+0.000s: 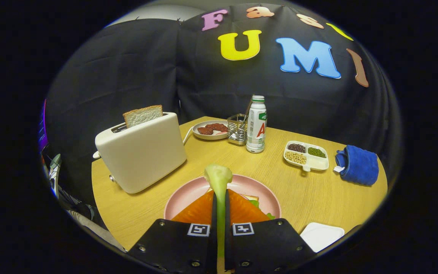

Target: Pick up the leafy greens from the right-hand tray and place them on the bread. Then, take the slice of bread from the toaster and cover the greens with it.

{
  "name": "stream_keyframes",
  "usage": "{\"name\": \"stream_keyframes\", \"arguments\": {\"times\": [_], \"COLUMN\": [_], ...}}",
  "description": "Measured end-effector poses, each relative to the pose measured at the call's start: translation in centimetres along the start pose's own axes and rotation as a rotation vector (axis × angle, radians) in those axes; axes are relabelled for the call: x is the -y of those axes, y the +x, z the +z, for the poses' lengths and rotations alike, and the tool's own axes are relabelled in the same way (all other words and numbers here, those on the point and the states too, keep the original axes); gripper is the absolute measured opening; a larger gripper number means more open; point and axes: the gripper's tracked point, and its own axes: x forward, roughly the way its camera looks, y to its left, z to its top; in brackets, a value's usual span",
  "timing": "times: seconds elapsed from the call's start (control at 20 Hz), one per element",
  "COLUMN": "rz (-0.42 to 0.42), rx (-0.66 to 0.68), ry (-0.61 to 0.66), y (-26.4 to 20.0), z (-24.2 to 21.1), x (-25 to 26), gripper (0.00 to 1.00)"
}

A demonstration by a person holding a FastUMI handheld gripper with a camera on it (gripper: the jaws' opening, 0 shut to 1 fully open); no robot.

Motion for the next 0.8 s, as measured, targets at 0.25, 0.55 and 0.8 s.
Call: {"name": "stream_keyframes", "arguments": {"times": [0.25,0.55,0.8], "rz": [-0.04,-0.073,-0.101], "rx": [-0.048,-0.046,0.04], "ry": [0.016,0.032,-0.012], "y": [3.3,4.4,3.5], "z": [-1.1,-1.2,1.2], "x": [-0.3,0.2,-0.5], "gripper": [0.08,0.22,0.68]}}
